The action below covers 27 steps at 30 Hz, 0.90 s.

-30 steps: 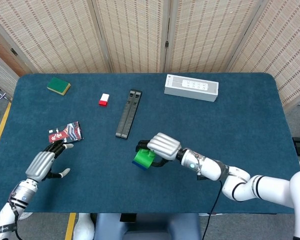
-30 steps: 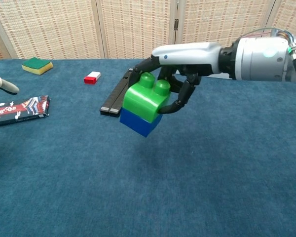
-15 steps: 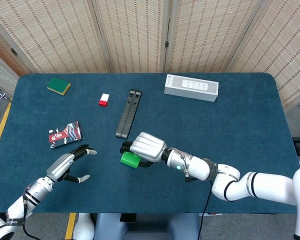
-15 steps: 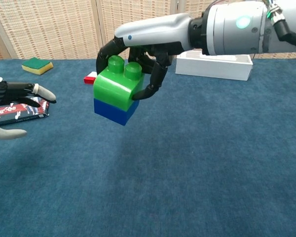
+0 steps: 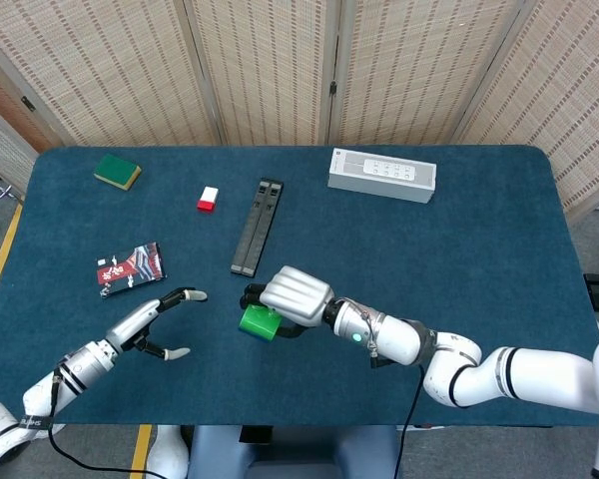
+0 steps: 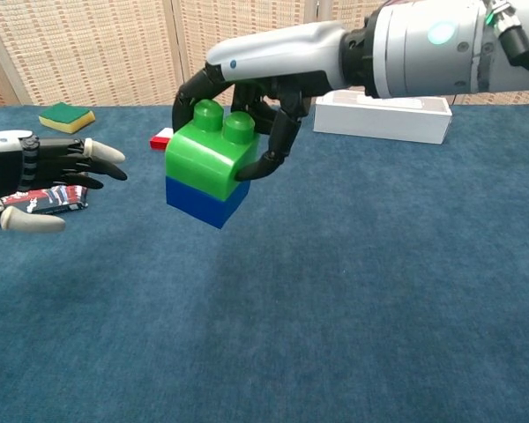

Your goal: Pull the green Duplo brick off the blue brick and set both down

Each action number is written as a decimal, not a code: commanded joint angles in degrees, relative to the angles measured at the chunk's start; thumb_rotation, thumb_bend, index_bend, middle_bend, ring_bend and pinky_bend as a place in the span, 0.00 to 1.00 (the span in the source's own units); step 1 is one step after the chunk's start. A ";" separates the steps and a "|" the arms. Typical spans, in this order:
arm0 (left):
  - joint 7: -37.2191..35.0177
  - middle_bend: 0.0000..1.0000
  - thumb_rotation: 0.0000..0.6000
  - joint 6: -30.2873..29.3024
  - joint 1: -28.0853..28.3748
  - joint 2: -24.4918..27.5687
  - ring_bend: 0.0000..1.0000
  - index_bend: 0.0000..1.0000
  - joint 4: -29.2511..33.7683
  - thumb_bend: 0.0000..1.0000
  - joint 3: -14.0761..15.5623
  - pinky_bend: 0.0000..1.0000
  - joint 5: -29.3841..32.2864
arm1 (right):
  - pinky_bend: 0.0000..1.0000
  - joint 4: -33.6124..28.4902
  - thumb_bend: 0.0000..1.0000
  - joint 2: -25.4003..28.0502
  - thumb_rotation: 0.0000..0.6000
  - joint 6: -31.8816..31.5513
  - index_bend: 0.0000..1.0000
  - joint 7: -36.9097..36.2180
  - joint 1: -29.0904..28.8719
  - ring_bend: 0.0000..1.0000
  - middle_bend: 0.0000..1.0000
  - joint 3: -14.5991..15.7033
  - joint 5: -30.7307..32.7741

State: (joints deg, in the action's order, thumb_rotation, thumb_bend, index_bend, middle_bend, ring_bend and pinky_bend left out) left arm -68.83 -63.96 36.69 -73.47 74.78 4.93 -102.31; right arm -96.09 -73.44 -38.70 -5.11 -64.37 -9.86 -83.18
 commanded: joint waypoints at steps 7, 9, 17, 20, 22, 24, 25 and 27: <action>-22.90 0.19 1.00 -8.16 5.60 -6.47 0.00 0.19 -11.99 0.27 5.48 0.09 -7.83 | 0.73 0.80 0.36 0.31 1.00 1.23 0.82 -4.48 -0.16 0.74 0.69 0.37 -0.77; -24.30 0.18 1.00 -9.71 6.10 -7.63 0.00 0.20 -13.52 0.27 5.81 0.09 -8.31 | 0.73 1.05 0.36 0.19 1.00 1.31 0.82 -5.16 -0.21 0.74 0.69 0.39 -0.89; -26.62 0.18 1.00 -10.24 8.59 -11.20 0.00 0.22 -17.56 0.27 5.71 0.09 -6.97 | 0.73 0.53 0.36 -0.26 1.00 1.50 0.82 -7.95 -0.48 0.74 0.69 0.24 -1.26; -28.26 0.18 1.00 -9.27 9.39 -12.31 0.00 0.22 -19.76 0.27 5.56 0.08 -5.62 | 0.73 -0.16 0.36 0.01 1.00 1.44 0.82 -8.54 -0.54 0.74 0.69 0.25 -1.70; -29.62 0.18 1.00 -8.57 9.79 -12.95 0.00 0.22 -21.26 0.27 5.66 0.08 -4.89 | 0.73 -0.63 0.36 0.27 1.00 1.25 0.82 -8.56 -0.51 0.74 0.69 0.34 -2.12; -31.30 0.18 1.00 -8.43 10.20 -13.60 0.00 0.22 -22.45 0.27 6.11 0.08 -4.73 | 0.73 -0.92 0.36 0.45 1.00 1.37 0.82 -8.77 -0.58 0.74 0.69 0.42 -2.26; -32.14 0.18 1.00 -8.92 10.47 -13.85 0.00 0.22 -22.79 0.27 6.67 0.08 -5.28 | 0.73 -0.77 0.36 0.37 1.00 1.53 0.82 -8.81 -0.69 0.74 0.69 0.45 -2.29; -32.78 0.18 1.00 -9.98 10.86 -14.16 0.00 0.22 -23.05 0.27 7.51 0.08 -6.31 | 0.73 -0.34 0.36 0.03 1.00 1.73 0.82 -8.94 -0.88 0.74 0.69 0.46 -2.25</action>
State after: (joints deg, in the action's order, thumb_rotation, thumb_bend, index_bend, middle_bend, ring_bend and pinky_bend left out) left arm -100.99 -73.24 47.07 -87.16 52.19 11.76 -107.93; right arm -96.58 -73.28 -37.06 -13.97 -65.16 -9.41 -85.44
